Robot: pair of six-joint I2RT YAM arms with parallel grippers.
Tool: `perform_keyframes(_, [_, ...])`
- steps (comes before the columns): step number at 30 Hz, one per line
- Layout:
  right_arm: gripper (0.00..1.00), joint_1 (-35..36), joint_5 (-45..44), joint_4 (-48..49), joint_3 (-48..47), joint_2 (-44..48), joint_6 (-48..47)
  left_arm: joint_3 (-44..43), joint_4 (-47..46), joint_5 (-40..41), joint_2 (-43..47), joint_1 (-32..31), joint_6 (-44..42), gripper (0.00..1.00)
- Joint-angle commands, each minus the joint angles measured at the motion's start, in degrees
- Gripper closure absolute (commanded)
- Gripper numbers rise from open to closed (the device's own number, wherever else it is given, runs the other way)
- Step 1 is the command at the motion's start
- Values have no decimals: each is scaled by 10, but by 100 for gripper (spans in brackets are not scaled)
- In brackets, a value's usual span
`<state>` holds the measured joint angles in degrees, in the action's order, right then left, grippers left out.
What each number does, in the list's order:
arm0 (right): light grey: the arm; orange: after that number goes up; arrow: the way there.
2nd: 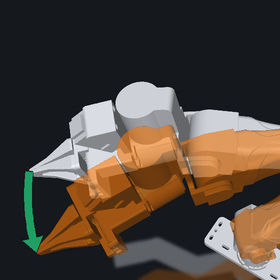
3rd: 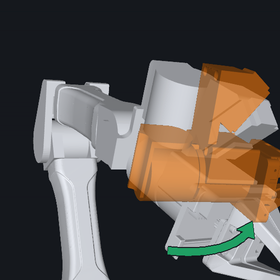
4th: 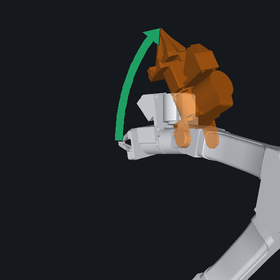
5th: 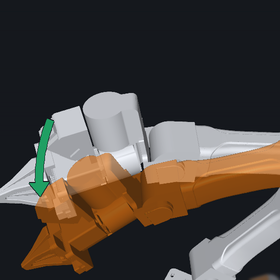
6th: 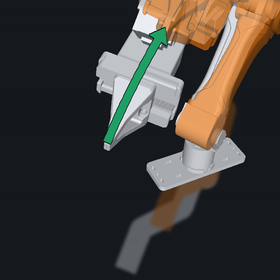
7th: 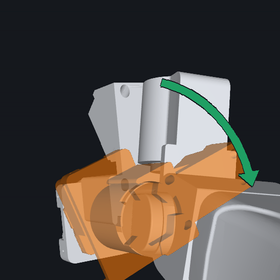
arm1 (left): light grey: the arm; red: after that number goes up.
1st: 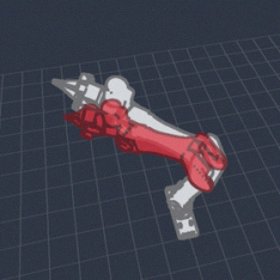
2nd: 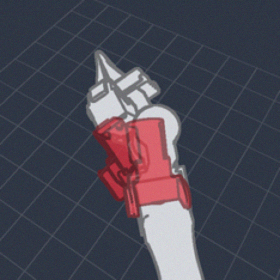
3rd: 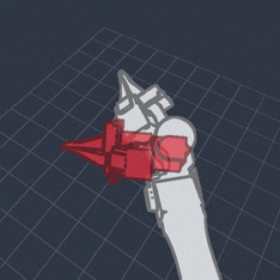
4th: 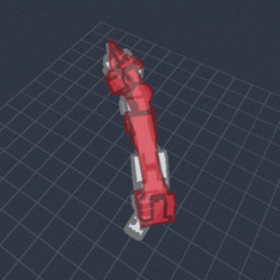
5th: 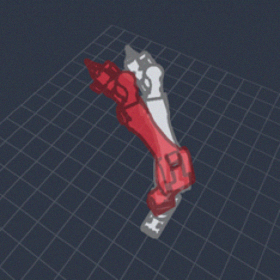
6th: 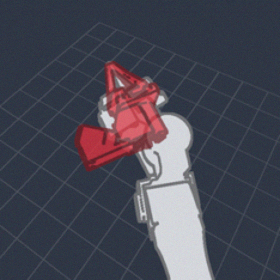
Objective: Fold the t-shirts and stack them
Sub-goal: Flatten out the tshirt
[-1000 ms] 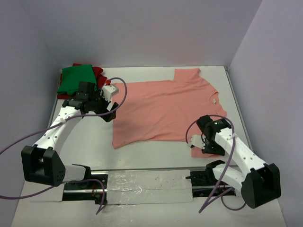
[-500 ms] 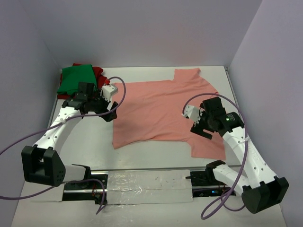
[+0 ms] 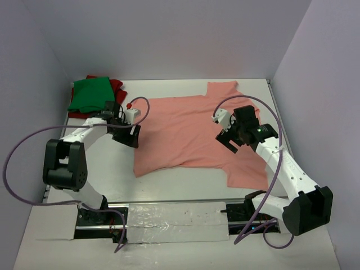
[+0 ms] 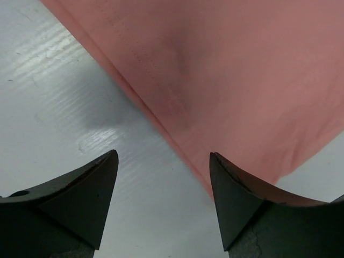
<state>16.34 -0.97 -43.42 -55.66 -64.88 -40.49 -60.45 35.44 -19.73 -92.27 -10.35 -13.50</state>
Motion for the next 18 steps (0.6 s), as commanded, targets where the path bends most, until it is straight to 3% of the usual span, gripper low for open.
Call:
perform_keyframes(1, [4, -3, 22, 26, -31, -5, 27, -34, -30, -13, -38, 2, 27, 25])
perform_keyframes(6, [4, -3, 25, 37, -17, -3, 29, -50, -48, -57, -75, 1, 44, 36])
perform_keyframes(12, [4, -3, 24, 44, -2, -5, 24, -45, -69, -50, -75, -3, 52, 50])
perform_keyframes(14, [4, -4, 26, 45, -2, -2, 27, -42, -73, -48, -75, -4, 52, 59])
perform_keyframes(15, [4, -4, 26, 44, -5, 0, 27, -41, -74, -48, -77, -3, 51, 68])
perform_keyframes(18, [4, -4, 26, 40, -13, 5, 28, -36, -75, -44, -86, -4, 48, 78])
